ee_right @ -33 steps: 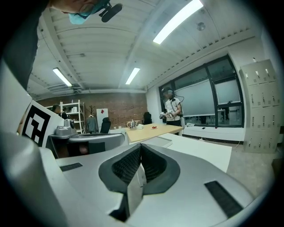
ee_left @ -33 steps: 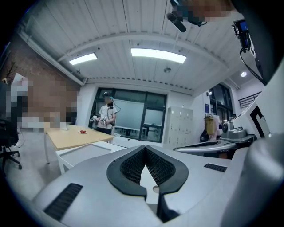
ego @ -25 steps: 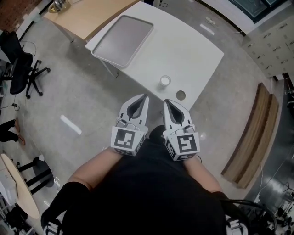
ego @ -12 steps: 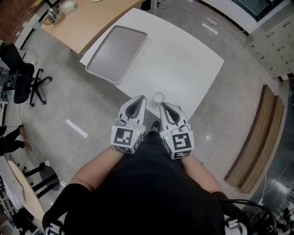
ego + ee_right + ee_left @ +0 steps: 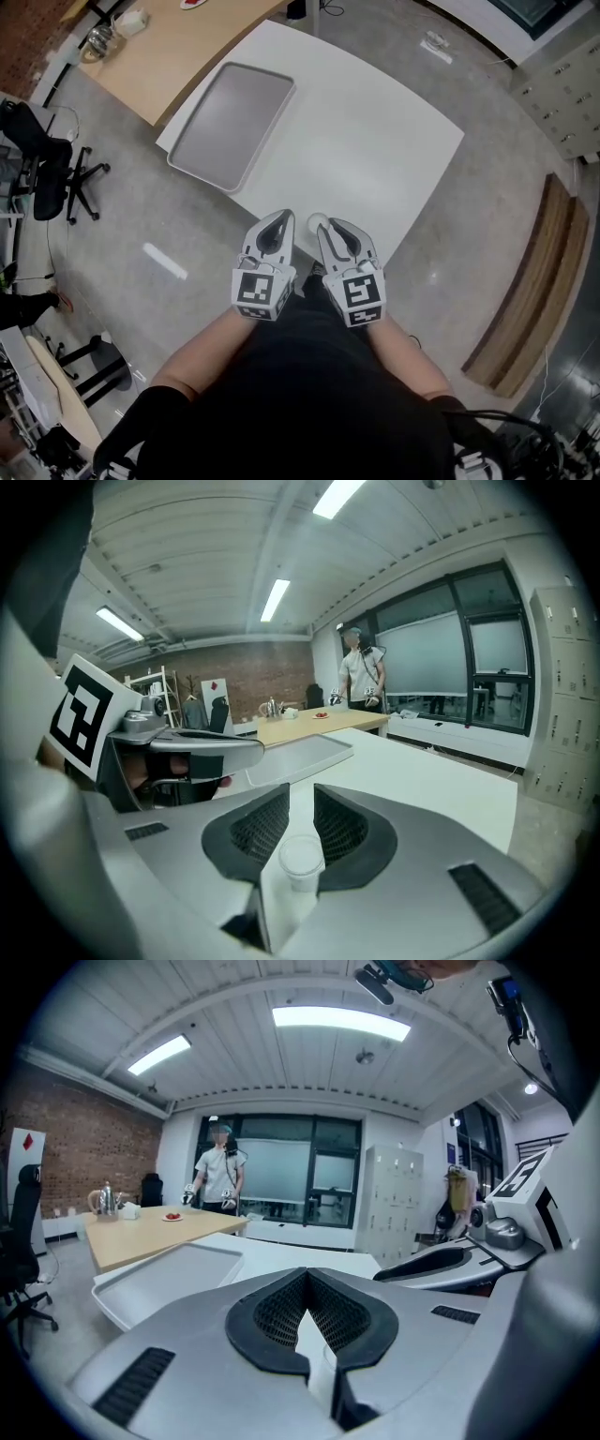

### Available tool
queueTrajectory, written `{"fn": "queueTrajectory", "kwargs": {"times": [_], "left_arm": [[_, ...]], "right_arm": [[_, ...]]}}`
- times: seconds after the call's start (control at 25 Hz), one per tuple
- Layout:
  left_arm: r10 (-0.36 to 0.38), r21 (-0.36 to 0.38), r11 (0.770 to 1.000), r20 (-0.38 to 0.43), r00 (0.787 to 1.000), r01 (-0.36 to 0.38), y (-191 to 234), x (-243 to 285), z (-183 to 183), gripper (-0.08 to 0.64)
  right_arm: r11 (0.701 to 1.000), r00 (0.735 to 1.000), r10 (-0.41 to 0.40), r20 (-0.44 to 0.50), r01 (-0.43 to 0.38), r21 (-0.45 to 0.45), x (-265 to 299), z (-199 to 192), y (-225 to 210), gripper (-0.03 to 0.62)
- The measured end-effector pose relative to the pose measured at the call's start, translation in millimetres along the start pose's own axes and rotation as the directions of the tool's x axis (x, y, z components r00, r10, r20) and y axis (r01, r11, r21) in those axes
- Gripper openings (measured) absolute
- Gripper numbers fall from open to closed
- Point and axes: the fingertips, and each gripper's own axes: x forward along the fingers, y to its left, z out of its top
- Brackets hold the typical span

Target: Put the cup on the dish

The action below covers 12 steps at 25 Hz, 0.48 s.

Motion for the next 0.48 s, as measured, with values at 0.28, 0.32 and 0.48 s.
{"fn": "queueTrajectory", "kwargs": {"times": [0.28, 0.32, 0.48], "left_arm": [[-0.033, -0.021, 0.999, -0.060, 0.998, 0.032, 13, 27, -22, 0.005], [-0.041, -0.022, 0.999, -0.067, 0.997, 0.040, 15, 29, -26, 0.006], [-0.066, -0.020, 0.998, -0.094, 0.993, 0.064, 24, 39, -45, 0.006]], "right_arm": [[0.998, 0.988, 0.067, -0.141, -0.064, 0.026, 29, -38, 0, 0.232], [0.998, 0.985, 0.064, -0.161, -0.061, 0.023, 33, -44, 0, 0.237], [0.999, 0.974, 0.051, -0.222, -0.048, 0.019, 50, -68, 1, 0.249]]}}
